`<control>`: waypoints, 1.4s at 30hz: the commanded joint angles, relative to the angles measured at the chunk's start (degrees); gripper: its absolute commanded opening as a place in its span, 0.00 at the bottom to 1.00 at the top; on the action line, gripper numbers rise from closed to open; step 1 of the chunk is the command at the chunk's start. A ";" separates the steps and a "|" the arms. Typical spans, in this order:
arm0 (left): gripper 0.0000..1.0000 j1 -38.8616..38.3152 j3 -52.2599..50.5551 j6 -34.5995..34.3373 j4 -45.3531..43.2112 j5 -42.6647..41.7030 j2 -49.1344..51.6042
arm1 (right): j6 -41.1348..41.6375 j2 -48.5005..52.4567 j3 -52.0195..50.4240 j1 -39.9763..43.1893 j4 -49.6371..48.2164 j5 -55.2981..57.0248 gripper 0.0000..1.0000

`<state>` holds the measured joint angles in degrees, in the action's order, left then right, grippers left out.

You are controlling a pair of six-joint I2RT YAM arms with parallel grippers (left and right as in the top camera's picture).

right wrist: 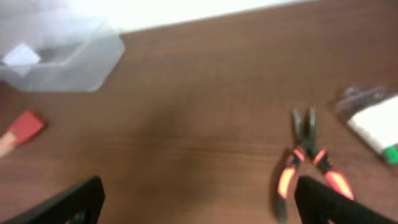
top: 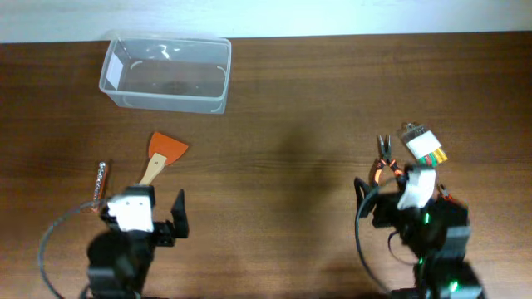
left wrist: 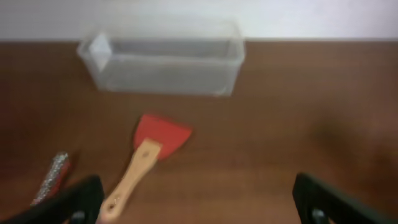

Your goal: Pack container

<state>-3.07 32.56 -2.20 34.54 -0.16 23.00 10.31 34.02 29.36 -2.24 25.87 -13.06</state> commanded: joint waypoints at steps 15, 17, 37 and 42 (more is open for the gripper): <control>0.99 -0.15 38.97 9.66 9.86 -13.99 43.60 | -8.57 49.94 60.61 0.02 41.00 -2.82 0.69; 1.00 -0.09 44.74 10.49 9.97 -14.01 48.61 | -8.57 50.97 61.35 0.02 40.81 -2.82 0.41; 0.14 -0.57 73.92 10.64 4.48 -12.07 88.89 | -10.56 55.60 61.33 0.00 40.46 1.33 0.04; 0.07 -1.84 73.92 10.64 1.92 -12.04 93.26 | -10.80 55.60 61.33 0.00 40.59 1.70 0.04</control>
<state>-3.81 104.90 8.56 37.43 -12.01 113.89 0.38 89.34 89.36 -2.24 66.26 -12.49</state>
